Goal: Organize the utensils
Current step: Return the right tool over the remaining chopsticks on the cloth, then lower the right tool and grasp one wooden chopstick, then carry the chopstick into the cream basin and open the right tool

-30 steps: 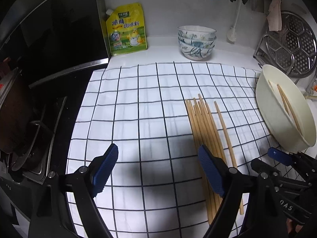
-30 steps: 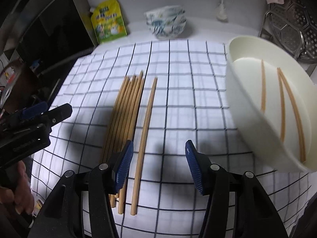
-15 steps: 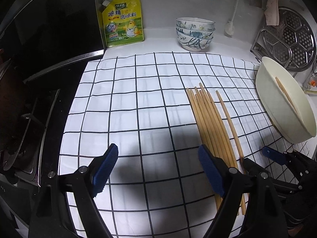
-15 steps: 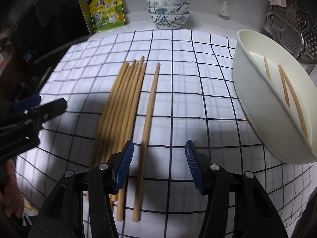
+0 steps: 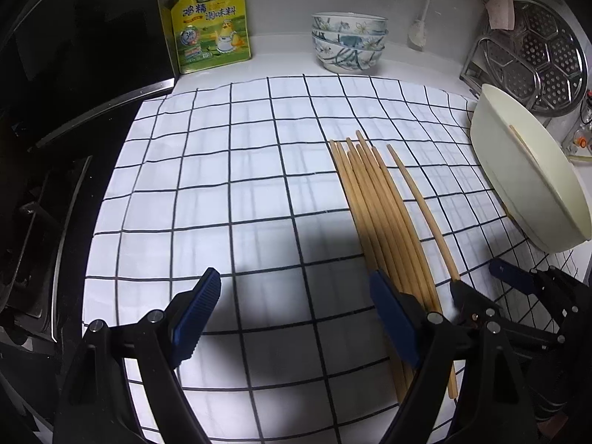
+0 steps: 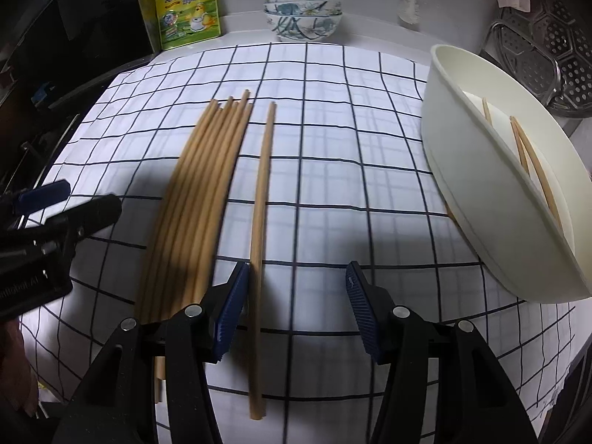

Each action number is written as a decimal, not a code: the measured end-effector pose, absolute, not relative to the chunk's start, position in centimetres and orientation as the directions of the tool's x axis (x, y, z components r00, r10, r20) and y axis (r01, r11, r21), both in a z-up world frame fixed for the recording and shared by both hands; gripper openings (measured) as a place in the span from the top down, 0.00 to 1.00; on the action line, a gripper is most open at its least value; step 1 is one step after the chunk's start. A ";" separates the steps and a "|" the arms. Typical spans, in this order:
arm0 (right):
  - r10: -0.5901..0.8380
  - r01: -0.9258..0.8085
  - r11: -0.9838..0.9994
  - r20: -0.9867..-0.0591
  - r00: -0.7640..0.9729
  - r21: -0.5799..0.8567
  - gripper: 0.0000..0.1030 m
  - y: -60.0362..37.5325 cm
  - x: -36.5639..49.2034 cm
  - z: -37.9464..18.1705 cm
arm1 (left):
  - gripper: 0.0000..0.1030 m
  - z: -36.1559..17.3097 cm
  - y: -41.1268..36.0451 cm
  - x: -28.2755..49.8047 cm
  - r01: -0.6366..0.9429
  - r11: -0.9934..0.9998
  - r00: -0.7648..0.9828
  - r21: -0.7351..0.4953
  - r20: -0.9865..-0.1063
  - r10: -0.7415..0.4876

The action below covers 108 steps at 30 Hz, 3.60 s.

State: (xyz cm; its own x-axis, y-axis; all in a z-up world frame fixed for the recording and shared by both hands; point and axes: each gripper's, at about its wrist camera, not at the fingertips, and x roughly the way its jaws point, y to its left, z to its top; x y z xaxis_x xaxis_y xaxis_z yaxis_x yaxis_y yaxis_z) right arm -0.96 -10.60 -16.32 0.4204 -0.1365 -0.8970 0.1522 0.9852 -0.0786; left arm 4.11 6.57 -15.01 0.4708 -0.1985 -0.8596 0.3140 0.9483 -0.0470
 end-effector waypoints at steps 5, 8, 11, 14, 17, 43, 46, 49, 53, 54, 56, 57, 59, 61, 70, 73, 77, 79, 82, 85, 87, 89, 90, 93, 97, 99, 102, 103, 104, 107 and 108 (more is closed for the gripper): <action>-0.161 0.189 0.978 -0.895 0.415 -0.089 0.49 -12.1 -1.2 -16.3 | 0.21 -15.6 5.9 4.3 0.325 0.944 0.458 -0.049 -0.865 -0.203; -0.170 0.216 0.973 -0.896 0.411 -0.086 0.49 -13.0 -1.4 -16.2 | 0.20 -16.0 5.3 4.3 0.335 0.941 0.455 -0.044 -0.868 -0.202; -0.169 0.220 0.972 -0.894 0.415 -0.082 0.49 -13.2 -1.4 -16.0 | 0.20 -16.5 5.0 4.5 0.340 0.940 0.449 -0.036 -0.872 -0.196; -0.163 0.209 0.975 -0.892 0.421 -0.080 0.49 -12.9 -1.4 -15.8 | 0.20 -16.9 4.7 4.7 0.342 0.940 0.445 -0.025 -0.876 -0.185; -0.157 0.202 0.976 -0.894 0.420 -0.077 0.49 -12.7 -1.3 -15.8 | 0.20 -16.9 4.5 4.6 0.345 0.939 0.459 -0.010 -0.870 -0.178; -0.145 0.158 0.984 -0.893 0.427 -0.084 0.49 -12.4 -0.6 -16.1 | 0.13 -17.5 6.2 4.6 0.277 0.960 0.487 0.044 -0.868 -0.101; -0.161 0.149 0.983 -0.890 0.427 -0.106 0.49 -12.2 -0.2 -16.2 | 0.13 -17.5 5.6 4.8 0.278 0.960 0.488 0.038 -0.866 -0.107; -0.163 0.143 0.983 -0.888 0.430 -0.111 0.49 -12.2 0.2 -16.3 | 0.23 -17.4 5.1 4.9 0.288 0.958 0.487 0.021 -0.864 -0.127; -0.143 0.117 0.988 -0.891 0.431 -0.102 0.56 -11.9 0.5 -16.4 | 0.46 -17.1 4.5 4.7 0.315 0.949 0.483 0.000 -0.861 -0.160; -0.121 0.097 0.991 -0.893 0.433 -0.087 0.65 -11.8 0.4 -16.4 | 0.50 -17.1 4.4 4.6 0.321 0.947 0.483 -0.001 -0.860 -0.165; -0.096 0.079 0.994 -0.896 0.433 -0.069 0.76 -11.5 0.6 -16.4 | 0.70 -16.9 4.2 4.6 0.333 0.943 0.480 -0.006 -0.859 -0.175; -0.088 0.067 0.996 -0.897 0.433 -0.065 0.90 -11.3 0.6 -16.3 | 0.75 -16.9 4.1 4.6 0.338 0.941 0.477 -0.009 -0.860 -0.180; -0.084 0.058 0.996 -0.899 0.430 -0.065 0.94 -11.1 0.8 -16.3 | 0.92 -16.8 4.0 4.6 0.346 0.938 0.465 -0.019 -0.865 -0.188; -0.062 0.057 0.998 -0.901 0.429 -0.041 0.94 -11.0 0.8 -16.3 | 0.93 -16.7 4.2 4.8 0.343 0.939 0.451 -0.035 -0.870 -0.197; 0.006 0.077 0.996 -0.883 0.470 0.048 0.94 -11.3 0.6 -14.2 | 0.93 -14.9 5.8 4.7 0.302 0.952 0.459 -0.051 -0.867 -0.192; 0.027 0.058 0.996 -0.870 0.492 0.064 0.94 -11.1 0.5 -12.8 | 0.93 -13.5 6.0 4.7 0.289 0.956 0.478 -0.051 -0.857 -0.190; 0.063 0.040 0.994 -0.846 0.529 0.099 0.94 -11.3 0.4 -10.5 | 0.93 -11.4 5.6 4.4 0.283 0.958 0.512 -0.045 -0.838 -0.190; 0.076 0.029 0.994 -0.831 0.551 0.110 0.94 -11.6 0.3 -9.3 | 0.93 -10.0 5.2 4.2 0.280 0.959 0.533 -0.047 -0.823 -0.195; 0.079 0.015 0.994 -0.810 0.581 0.107 0.94 -12.4 0.1 -7.6 | 0.93 -8.1 3.9 4.1 0.279 0.959 0.563 -0.046 -0.801 -0.202; 0.077 0.015 0.994 -0.795 0.602 0.108 0.94 -14.2 -0.3 -6.0 | 0.93 -6.2 2.0 3.9 0.287 0.957 0.588 -0.047 -0.780 -0.215; 0.070 0.027 0.994 -0.787 0.613 0.109 0.94 -15.7 -0.5 -5.3 | 0.93 -5.4 0.5 3.8 0.300 0.953 0.596 -0.053 -0.769 -0.230; 0.055 0.047 0.993 -0.779 0.624 0.108 0.94 -17.9 -1.0 -4.5 | 0.93 -4.6 -1.4 3.6 0.318 0.946 0.600 -0.060 -0.760 -0.250; 0.045 0.059 0.993 -0.777 0.628 0.106 0.94 -19.0 -1.2 -4.2 | 0.93 -4.4 -2.4 3.6 0.329 0.942 0.599 -0.064 -0.757 -0.261; 0.014 0.099 0.990 -0.772 0.636 0.100 0.94 -22.2 -1.7 -3.5 | 0.93 -3.5 -6.3 3.5 0.372 0.925 0.592 -0.082 -0.746 -0.304; -0.034 0.165 0.982 -0.767 0.641 0.095 0.94 -27.0 -2.5 -2.8 | 0.93 -2.9 -11.3 3.6 0.425 0.900 0.580 -0.095 -0.735 -0.351; -0.053 0.193 0.977 -0.767 0.640 0.094 0.94 -29.0 -2.7 -2.7 | 0.93 -2.6 -14.1 3.8 0.455 0.885 0.577 -0.097 -0.726 -0.376; -0.070 0.232 0.968 -0.775 0.628 0.100 0.94 -32.2 -2.5 -2.9 | 0.93 -2.8 -17.6 4.0 0.483 0.870 0.564 -0.095 -0.727 -0.392; -0.074 0.239 0.966 -0.778 0.623 0.100 0.94 -32.9 -2.6 -3.0 | 0.93 -3.0 -18.5 4.2 0.489 0.867 0.558 -0.095 -0.730 -0.395; -0.076 0.249 0.963 -0.782 0.618 0.103 0.94 -33.6 -2.5 -3.2 | 0.93 -3.3 -19.5 4.5 0.495 0.864 0.551 -0.093 -0.735 -0.395; -0.072 0.266 0.957 -0.796 0.601 0.115 0.94 -35.9 -2.1 -4.3 | 0.93 -4.4 -21.7 4.9 0.506 0.858 0.533 -0.088 -0.751 -0.391; -0.070 0.269 0.956 -0.798 0.599 0.118 0.94 -36.1 -2.0 -4.6 | 0.93 -4.9 -22.2 5.1 0.508 0.857 0.529 -0.083 -0.756 -0.386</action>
State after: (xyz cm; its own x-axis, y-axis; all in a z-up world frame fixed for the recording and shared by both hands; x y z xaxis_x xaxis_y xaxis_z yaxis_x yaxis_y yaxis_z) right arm -1.97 -36.11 -4.55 0.5987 -0.0701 -0.7979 0.2688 0.9560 0.1178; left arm 5.09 -22.20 -4.86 0.5291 -0.3861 -0.7557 0.5079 0.8575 -0.0826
